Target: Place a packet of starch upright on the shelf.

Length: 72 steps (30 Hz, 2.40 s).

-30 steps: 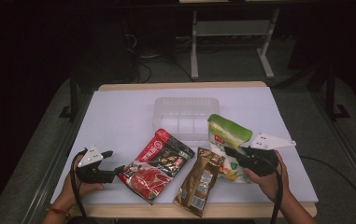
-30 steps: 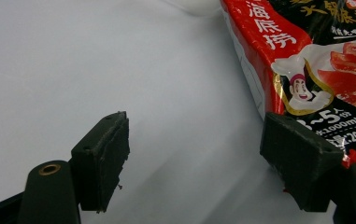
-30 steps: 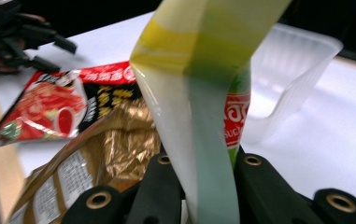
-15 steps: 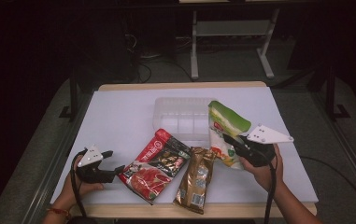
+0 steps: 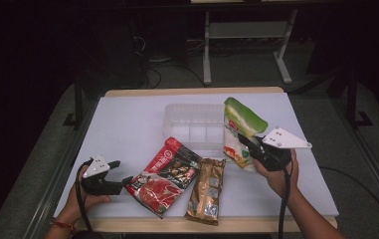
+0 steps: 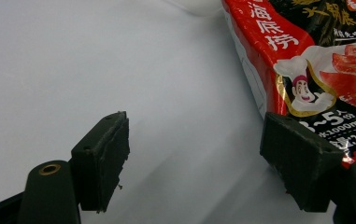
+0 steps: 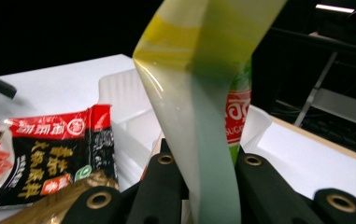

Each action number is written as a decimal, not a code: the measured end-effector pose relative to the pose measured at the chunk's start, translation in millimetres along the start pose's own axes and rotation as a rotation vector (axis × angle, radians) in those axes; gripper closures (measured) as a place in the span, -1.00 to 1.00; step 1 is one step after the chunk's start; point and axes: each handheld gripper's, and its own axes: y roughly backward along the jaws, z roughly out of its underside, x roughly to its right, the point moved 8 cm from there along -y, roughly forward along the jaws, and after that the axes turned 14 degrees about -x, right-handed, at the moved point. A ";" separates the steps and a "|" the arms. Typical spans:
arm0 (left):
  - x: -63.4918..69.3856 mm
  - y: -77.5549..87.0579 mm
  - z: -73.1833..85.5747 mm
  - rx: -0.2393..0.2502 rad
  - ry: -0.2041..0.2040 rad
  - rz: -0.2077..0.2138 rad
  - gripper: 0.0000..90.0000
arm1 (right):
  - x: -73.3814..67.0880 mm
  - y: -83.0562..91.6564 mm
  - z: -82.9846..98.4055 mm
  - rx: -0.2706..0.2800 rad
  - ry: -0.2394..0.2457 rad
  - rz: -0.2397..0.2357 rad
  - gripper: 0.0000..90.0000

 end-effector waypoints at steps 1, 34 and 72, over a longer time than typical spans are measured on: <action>0.0 0.0 0.0 0.001 0.000 0.001 -0.49 | -0.1 -1.4 -1.1 0.001 0.004 0.003 0.87; 0.7 14.8 -9.2 0.108 0.006 -0.032 -0.49 | 3.0 -53.2 -43.6 0.031 0.064 0.122 0.87; 7.4 11.6 -8.5 0.094 -0.011 -0.001 -0.50 | 23.5 -131.5 -37.0 -0.014 0.006 0.255 0.87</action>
